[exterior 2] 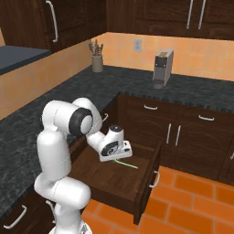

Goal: Take a straw from the drawer in front and place it inside the glass cup on the dining counter.

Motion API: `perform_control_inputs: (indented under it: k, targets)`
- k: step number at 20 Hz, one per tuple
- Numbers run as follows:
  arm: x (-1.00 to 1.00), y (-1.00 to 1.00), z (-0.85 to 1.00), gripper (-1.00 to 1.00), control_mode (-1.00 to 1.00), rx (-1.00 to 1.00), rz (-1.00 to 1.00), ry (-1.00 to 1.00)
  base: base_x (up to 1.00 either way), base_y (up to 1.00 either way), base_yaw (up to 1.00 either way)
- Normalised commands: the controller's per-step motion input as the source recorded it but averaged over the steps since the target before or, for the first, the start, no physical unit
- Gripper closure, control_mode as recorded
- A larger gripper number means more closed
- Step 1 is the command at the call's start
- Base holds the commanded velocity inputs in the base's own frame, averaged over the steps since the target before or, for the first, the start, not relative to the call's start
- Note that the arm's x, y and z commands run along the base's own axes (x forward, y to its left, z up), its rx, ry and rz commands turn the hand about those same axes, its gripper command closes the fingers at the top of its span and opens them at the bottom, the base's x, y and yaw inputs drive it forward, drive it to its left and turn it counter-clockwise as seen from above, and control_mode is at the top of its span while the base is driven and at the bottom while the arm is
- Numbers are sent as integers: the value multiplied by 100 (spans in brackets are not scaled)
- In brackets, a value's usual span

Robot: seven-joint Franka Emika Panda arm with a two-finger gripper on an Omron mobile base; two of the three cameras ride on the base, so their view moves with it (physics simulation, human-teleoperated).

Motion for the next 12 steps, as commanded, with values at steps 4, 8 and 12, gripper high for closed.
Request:
perform_control_inputs:
  k: [4,8,12]
  targets:
    - [-53,20,100,100,-100,0,-12,-4,0,0,0]
    - [3,21,100,100,-100,0,-12,0,0,0,0]
    - [42,4,100,100,-100,0,-12,0,0,0,0]
